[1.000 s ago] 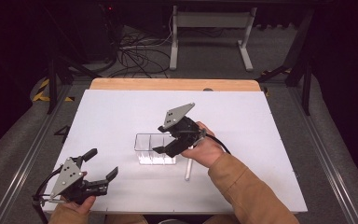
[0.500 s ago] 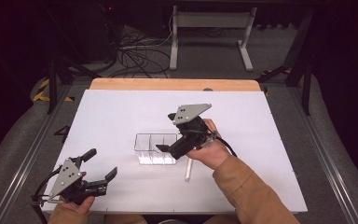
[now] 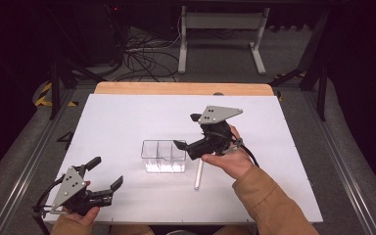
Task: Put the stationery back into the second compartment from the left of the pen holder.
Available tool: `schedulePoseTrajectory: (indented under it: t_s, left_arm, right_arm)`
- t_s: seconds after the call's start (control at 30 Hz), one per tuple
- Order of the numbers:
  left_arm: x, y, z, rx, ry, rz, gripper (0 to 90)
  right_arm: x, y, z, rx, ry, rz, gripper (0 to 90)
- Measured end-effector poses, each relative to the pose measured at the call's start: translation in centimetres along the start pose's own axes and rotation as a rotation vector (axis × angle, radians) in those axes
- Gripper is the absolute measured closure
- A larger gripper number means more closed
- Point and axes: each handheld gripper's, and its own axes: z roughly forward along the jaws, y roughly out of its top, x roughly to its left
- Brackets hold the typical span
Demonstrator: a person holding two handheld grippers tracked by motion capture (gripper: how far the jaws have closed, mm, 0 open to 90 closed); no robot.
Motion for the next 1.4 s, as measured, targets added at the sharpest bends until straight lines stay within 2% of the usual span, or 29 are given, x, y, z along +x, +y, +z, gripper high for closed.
schedulePoseTrajectory:
  t_s: [0.1, 0.2, 0.33, 0.47, 0.53, 0.6, 0.63, 0.7, 0.77, 0.83, 0.9, 0.93, 1.07, 1.23, 1.3, 1.37, 1.4]
  left_arm:
    - [0.0, 0.0, 0.0, 0.0, 0.001, -0.001, 10.3]
    - [0.0, 0.0, 0.1, -0.002, 0.0, -0.004, 10.3]
    - [0.0, 0.0, 0.2, 0.001, 0.0, 0.003, 10.5]
    - [0.0, 0.0, 0.2, 0.0, -0.002, 0.003, 10.5]
    - [0.0, 0.0, 0.2, -0.001, -0.001, 0.01, 10.5]
    - [-0.1, 0.0, 0.1, 0.001, -0.003, 0.003, 10.5]
    - [-0.1, 0.0, 0.1, 0.001, -0.003, 0.003, 10.5]
    - [-0.1, 0.0, 0.1, 0.001, -0.003, 0.004, 10.5]
    - [0.0, 0.0, 0.1, 0.002, -0.003, 0.007, 10.5]
    - [-0.1, 0.0, 0.1, 0.0, -0.002, -0.003, 10.5]
    - [0.0, 0.0, 0.1, 0.0, -0.003, 0.006, 10.5]
    - [-0.1, 0.0, 0.2, -0.001, 0.0, 0.006, 10.6]
    - [-0.1, 0.1, 0.2, 0.002, -0.001, 0.008, 10.7]
    - [-0.1, 0.0, 0.1, 0.0, -0.002, -0.002, 10.8]
    - [-0.1, 0.0, 0.1, -0.001, 0.001, 0.006, 10.8]
    - [-0.1, 0.0, 0.1, 0.0, 0.001, 0.006, 10.8]
    - [-0.1, 0.0, 0.1, 0.0, 0.0, 0.005, 10.8]
  right_arm:
    - [-0.2, -0.2, -0.2, 0.021, 0.002, 0.021, 6.7]
    - [-0.3, -0.4, -0.7, 0.017, -0.03, 0.015, 9.6]
    - [-0.3, -0.4, -1.7, 0.002, -0.06, 0.004, 18.1]
    - [-0.5, -0.5, -2.2, 0.019, -0.073, 0.021, 20.7]
    - [-0.4, -0.7, -2.5, 0.029, -0.115, 0.034, 23.3]
    - [-0.6, -1.0, -2.6, 0.065, -0.141, 0.068, 21.2]
    - [-0.6, -1.0, -2.6, 0.065, -0.141, 0.068, 21.2]
    - [-0.8, -1.3, -2.8, 0.076, -0.203, 0.064, 21.1]
    - [-0.9, -1.5, -2.9, 0.061, -0.229, 0.071, 21.9]
    - [-1.0, -1.6, -2.9, 0.064, -0.236, 0.082, 22.9]
    - [-1.4, -1.8, -3.0, 0.072, -0.231, 0.133, 25.3]
    - [-1.6, -1.8, -3.0, 0.108, -0.244, 0.139, 25.1]
    - [-1.9, -1.9, -2.8, 0.153, -0.268, 0.12, 24.5]
    - [-1.8, -2.0, -2.6, 0.15, -0.256, 0.14, 23.5]
    - [-2.0, -2.0, -2.5, 0.157, -0.245, 0.162, 23.2]
    - [-2.2, -2.1, -2.3, 0.183, -0.247, 0.209, 23.4]
    - [-2.3, -2.3, -2.1, 0.201, -0.26, 0.253, 24.8]
